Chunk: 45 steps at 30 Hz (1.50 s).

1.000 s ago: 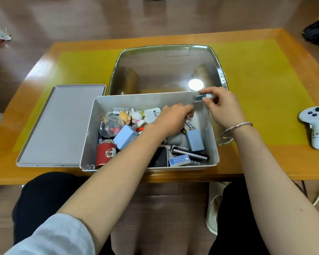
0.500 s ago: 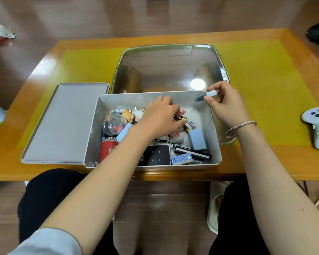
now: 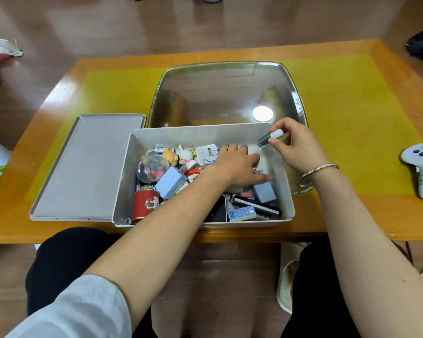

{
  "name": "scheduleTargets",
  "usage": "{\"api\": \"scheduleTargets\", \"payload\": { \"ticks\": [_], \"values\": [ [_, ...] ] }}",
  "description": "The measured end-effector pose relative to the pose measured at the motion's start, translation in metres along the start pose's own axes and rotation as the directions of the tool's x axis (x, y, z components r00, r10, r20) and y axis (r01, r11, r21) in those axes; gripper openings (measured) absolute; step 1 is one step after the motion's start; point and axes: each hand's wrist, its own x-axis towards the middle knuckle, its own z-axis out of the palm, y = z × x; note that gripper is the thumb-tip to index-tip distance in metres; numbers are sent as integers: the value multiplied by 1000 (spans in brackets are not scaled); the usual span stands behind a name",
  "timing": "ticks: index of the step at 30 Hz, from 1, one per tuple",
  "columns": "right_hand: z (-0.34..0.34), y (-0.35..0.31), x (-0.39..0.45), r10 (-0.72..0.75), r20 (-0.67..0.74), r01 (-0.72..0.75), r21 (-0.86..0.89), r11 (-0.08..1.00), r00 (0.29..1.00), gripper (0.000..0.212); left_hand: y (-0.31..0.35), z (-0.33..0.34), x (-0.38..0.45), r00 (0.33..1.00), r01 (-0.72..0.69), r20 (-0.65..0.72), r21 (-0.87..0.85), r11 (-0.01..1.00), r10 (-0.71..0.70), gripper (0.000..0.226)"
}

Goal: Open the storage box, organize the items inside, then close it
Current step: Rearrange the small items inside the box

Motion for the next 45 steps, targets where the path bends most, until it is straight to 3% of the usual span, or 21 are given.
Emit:
{"api": "scheduleTargets", "payload": {
  "ticks": [8, 12, 18, 21, 25, 33, 36, 42, 45],
  "values": [
    [1, 0, 0, 14, 14, -15, 30, 999, 1000, 11, -19, -4, -34, 989, -144, -2, -134, 981, 145, 30],
    [2, 1, 0, 11, 14, -12, 35, 999, 1000, 11, -17, -3, -41, 992, -123, 3, -120, 985, 124, 37],
    [2, 3, 1, -2, 11, 2, 29, 1000, 1000, 11, -12, -2, -29, 971, -91, -229, -83, 992, 70, 36],
    [2, 3, 2, 4, 17, -4, 26, 1000, 1000, 11, -10, -4, -20, 993, -48, -112, -58, 997, 41, 52],
    [3, 3, 3, 14, 9, -14, 16, 1000, 1000, 10, -8, -3, -20, 998, 3, 69, 17, 1000, -5, 55],
    [4, -1, 2, 44, 2, -44, 71, 996, 999, 9, -11, 2, -37, 1000, -29, -3, 33, 999, 29, 51],
    [5, -3, 2, 50, 5, -50, 97, 994, 999, 8, -12, 0, -38, 998, -28, -54, -54, 998, 25, 46],
    [5, -2, 4, 32, -36, -28, 120, 992, 999, 5, -15, -9, -28, 953, -32, -304, -158, 987, -18, 35],
    [4, 0, 5, 27, -52, -21, 104, 994, 998, 5, -8, -12, -12, 982, -58, -182, -64, 996, 46, 44]
  ]
}}
